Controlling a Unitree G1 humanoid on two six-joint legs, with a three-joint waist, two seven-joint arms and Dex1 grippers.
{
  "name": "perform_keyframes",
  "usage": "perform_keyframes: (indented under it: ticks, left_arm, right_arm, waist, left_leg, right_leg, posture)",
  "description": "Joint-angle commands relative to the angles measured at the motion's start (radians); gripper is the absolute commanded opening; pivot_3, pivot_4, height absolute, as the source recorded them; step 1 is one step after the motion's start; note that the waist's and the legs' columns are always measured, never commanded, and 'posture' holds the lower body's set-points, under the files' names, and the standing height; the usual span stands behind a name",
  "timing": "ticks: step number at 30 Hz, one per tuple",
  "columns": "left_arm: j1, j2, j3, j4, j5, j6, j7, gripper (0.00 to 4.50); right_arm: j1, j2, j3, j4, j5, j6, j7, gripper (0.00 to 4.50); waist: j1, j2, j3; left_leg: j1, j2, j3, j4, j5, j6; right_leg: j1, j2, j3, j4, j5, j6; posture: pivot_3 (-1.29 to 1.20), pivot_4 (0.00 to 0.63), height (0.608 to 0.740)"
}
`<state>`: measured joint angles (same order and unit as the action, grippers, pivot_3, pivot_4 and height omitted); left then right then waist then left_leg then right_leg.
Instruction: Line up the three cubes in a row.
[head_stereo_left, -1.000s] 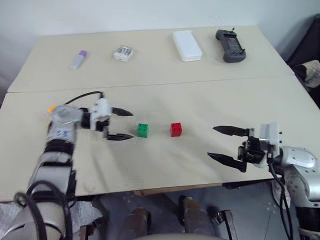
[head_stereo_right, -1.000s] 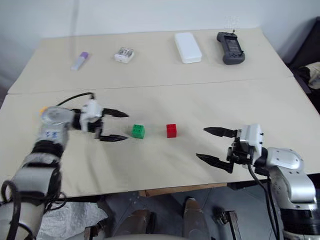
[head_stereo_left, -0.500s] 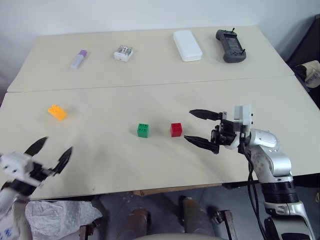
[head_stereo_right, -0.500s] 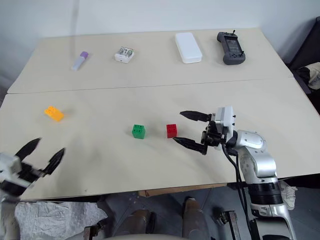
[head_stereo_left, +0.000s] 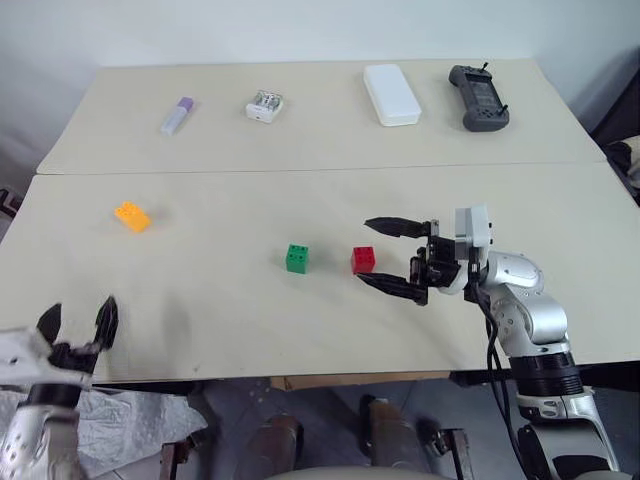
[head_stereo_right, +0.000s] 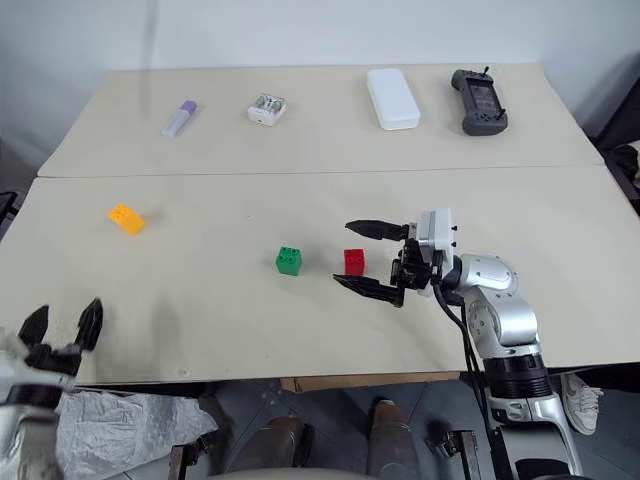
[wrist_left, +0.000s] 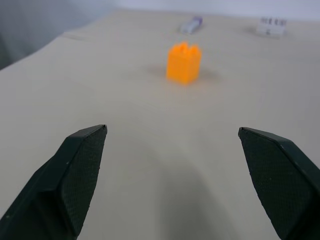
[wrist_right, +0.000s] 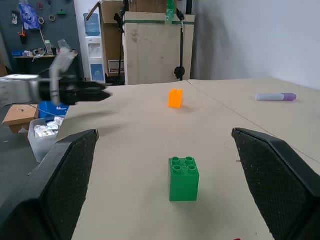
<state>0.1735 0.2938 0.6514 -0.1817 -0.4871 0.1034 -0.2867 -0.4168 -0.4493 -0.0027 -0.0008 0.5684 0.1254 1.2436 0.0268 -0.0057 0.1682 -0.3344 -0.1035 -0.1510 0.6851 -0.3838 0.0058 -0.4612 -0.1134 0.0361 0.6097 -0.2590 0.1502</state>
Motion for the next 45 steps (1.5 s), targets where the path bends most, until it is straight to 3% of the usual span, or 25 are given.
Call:
perform_keyframes:
  ticks: [1, 5, 9, 13, 20, 31, 34, 42, 45]
  left_arm:
    - [-0.145, 0.005, -0.062, -0.078, 0.091, 0.132, 0.229, 4.49]
    - [-0.319, -0.04, -0.176, -0.063, 0.217, 0.265, 0.429, 4.49]
    - [-0.445, -0.103, -0.172, -0.011, 0.259, 0.311, 0.585, 4.49]
    - [-0.547, -0.106, -0.203, 0.12, 0.323, 0.283, 0.651, 4.49]
    - [-0.648, -0.119, -0.161, 0.272, 0.313, 0.235, 0.724, 4.49]
    - [-0.806, -0.053, -0.164, 0.565, 0.338, 0.098, 0.756, 4.49]
    - [-0.808, -0.053, -0.162, 0.574, 0.325, 0.116, 0.756, 3.9]
    - [-0.792, -0.032, -0.182, 0.573, 0.327, 0.109, 0.694, 1.45]
    - [-0.764, 0.018, -0.203, 0.571, 0.277, 0.107, 0.512, 1.45]
  right_arm:
    - [0.006, -0.004, -0.013, -0.026, -0.001, -0.025, 0.001, 4.5]
    - [0.019, -0.005, -0.012, -0.036, -0.007, -0.037, -0.001, 4.5]
    - [0.036, -0.003, -0.011, -0.056, -0.008, -0.037, -0.014, 4.5]
    - [0.052, -0.002, -0.014, -0.068, -0.01, -0.034, -0.035, 4.5]
    - [0.054, -0.006, -0.02, -0.069, -0.011, -0.032, -0.056, 4.5]
    - [0.068, -0.003, -0.02, -0.079, -0.013, -0.039, -0.077, 4.5]
    - [0.077, -0.006, -0.024, -0.083, -0.012, -0.041, -0.08, 4.5]
    - [0.091, -0.01, -0.035, -0.082, -0.013, -0.06, -0.099, 4.5]
    - [0.105, -0.018, -0.042, -0.089, -0.014, -0.066, -0.106, 4.5]
  waist:
    - [-0.002, 0.0, 0.0]
    - [-0.003, -0.001, -0.001]
    - [-0.012, -0.001, -0.001]
    - [-0.014, -0.001, -0.001]
    - [-0.008, -0.001, -0.001]
    - [-0.005, -0.002, -0.001]
    - [-0.006, -0.002, -0.001]
    - [-0.005, -0.002, -0.001]
    - [-0.006, -0.002, -0.001]
  left_leg:
    - [0.0, 0.0, 0.0, 0.0, 0.0, 0.0]
    - [0.0, -0.001, 0.0, 0.0, 0.0, 0.0]
    - [-0.001, 0.0, 0.0, 0.0, 0.0, 0.0]
    - [-0.001, 0.0, 0.001, 0.0, 0.0, 0.0]
    - [-0.001, -0.001, 0.0, 0.001, 0.0, 0.0]
    - [-0.001, -0.002, 0.0, 0.002, 0.0, 0.0]
    - [-0.001, -0.002, 0.0, 0.002, 0.0, 0.0]
    - [-0.001, -0.002, 0.0, 0.002, 0.0, 0.0]
    - [-0.001, -0.002, 0.0, 0.002, 0.0, 0.0]
  right_leg:
    - [0.0, 0.0, 0.0, 0.001, 0.0, 0.0]
    - [0.0, 0.0, 0.0, 0.002, 0.0, 0.0]
    - [-0.001, 0.0, 0.0, 0.001, 0.0, 0.0]
    - [-0.001, 0.001, 0.0, 0.001, 0.0, 0.0]
    - [-0.001, 0.0, 0.0, 0.002, 0.0, 0.0]
    - [-0.001, -0.001, -0.001, 0.003, 0.001, 0.001]
    - [-0.001, 0.0, -0.001, 0.002, 0.001, 0.001]
    - [-0.001, -0.001, -0.001, 0.003, 0.001, 0.001]
    - [-0.001, 0.0, -0.001, 0.003, 0.001, 0.001]
  posture:
    - [0.0, 0.15, 0.74]
    - [0.0, 0.15, 0.74]
    - [0.0, 0.15, 0.74]
    - [0.0, 0.15, 0.74]
    - [0.0, 0.15, 0.74]
    - [0.0, 0.15, 0.74]
    - [0.0, 0.15, 0.74]
    - [0.0, 0.15, 0.74]
    - [0.0, 0.15, 0.74]
